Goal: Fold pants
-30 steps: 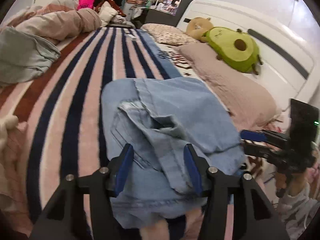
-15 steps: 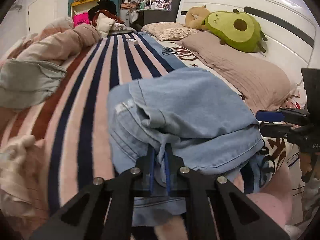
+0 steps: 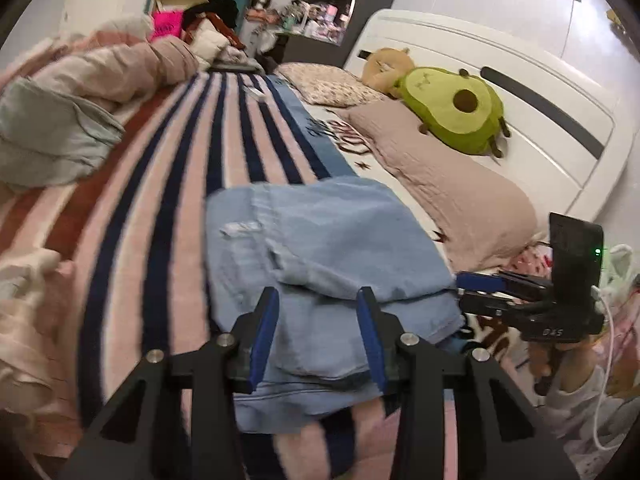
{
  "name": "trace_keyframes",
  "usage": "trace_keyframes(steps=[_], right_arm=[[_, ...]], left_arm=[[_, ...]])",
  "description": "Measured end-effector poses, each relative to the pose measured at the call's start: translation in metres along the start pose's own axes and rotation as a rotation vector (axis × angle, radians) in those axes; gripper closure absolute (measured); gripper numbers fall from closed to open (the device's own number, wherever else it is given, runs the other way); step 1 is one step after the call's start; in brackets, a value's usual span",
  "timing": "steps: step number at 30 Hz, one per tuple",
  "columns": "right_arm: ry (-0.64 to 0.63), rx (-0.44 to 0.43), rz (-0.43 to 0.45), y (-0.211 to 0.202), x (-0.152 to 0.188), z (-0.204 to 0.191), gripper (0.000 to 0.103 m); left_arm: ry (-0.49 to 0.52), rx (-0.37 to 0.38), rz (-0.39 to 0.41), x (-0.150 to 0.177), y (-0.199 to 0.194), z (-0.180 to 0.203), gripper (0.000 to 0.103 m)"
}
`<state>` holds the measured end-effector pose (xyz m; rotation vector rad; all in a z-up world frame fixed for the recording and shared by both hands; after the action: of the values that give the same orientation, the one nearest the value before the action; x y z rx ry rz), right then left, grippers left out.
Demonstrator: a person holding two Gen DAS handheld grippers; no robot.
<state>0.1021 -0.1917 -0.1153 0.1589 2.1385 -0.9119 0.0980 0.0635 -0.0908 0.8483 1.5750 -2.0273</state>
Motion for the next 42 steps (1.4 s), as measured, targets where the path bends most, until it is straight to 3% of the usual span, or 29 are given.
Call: trace_keyframes(steps=[2,6,12,13,15,16,26,32,34,37,38,41,42], right_arm=[[0.0,-0.006,0.0,0.0,0.001,-0.001,0.056],[-0.007,-0.013,-0.004,-0.002,0.002,-0.002,0.056],[0.018,-0.029,0.006,0.0,0.003,0.006,0.056],[0.024,-0.031,0.008,0.0,0.003,0.008,0.056],[0.028,-0.035,0.016,-0.002,0.002,0.01,0.056],[0.028,-0.036,0.018,-0.003,0.002,0.011,0.056],[0.052,-0.035,0.03,-0.006,0.003,0.018,0.056],[0.055,-0.001,0.018,-0.009,0.005,0.019,0.056],[0.071,0.016,-0.003,-0.005,0.008,0.023,0.056],[0.082,0.046,-0.029,-0.001,0.011,0.03,0.054],[0.088,0.05,-0.033,-0.001,0.012,0.032,0.05],[0.097,0.059,-0.03,-0.004,0.01,0.036,0.047],[0.098,0.063,-0.023,-0.005,0.008,0.037,0.046]], left_arm=[[-0.021,0.024,-0.028,0.001,0.011,0.004,0.067],[-0.082,-0.002,-0.069,-0.001,0.04,0.003,0.061],[-0.209,-0.004,-0.024,-0.015,0.055,-0.01,0.061],[-0.224,-0.015,-0.014,-0.018,0.057,-0.011,0.063],[-0.227,-0.06,0.011,-0.021,0.06,-0.01,0.089],[-0.229,-0.067,0.017,-0.021,0.061,-0.01,0.094],[-0.156,-0.109,0.121,-0.013,0.005,0.005,0.098],[-0.164,-0.166,0.062,0.023,0.015,-0.005,0.098],[-0.19,-0.154,0.015,0.033,0.029,-0.013,0.095],[-0.202,-0.129,0.006,0.037,0.032,-0.015,0.094],[-0.195,-0.126,0.007,0.035,0.031,-0.015,0.089],[-0.176,-0.195,0.062,0.027,0.016,-0.017,0.048],[-0.167,-0.211,0.09,0.024,0.009,-0.018,0.046]])
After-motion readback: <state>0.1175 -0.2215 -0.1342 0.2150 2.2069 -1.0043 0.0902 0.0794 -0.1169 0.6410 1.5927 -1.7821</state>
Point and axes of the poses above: each gripper's, at about its wrist camera, not at the fingertips, and y roughly the way its jaws point, z to its right, x to its underside, the point moved 2 cm from there along y, roughly the way its jaws point, and after that the axes turned 12 degrees about -x, right-handed, at the moved point
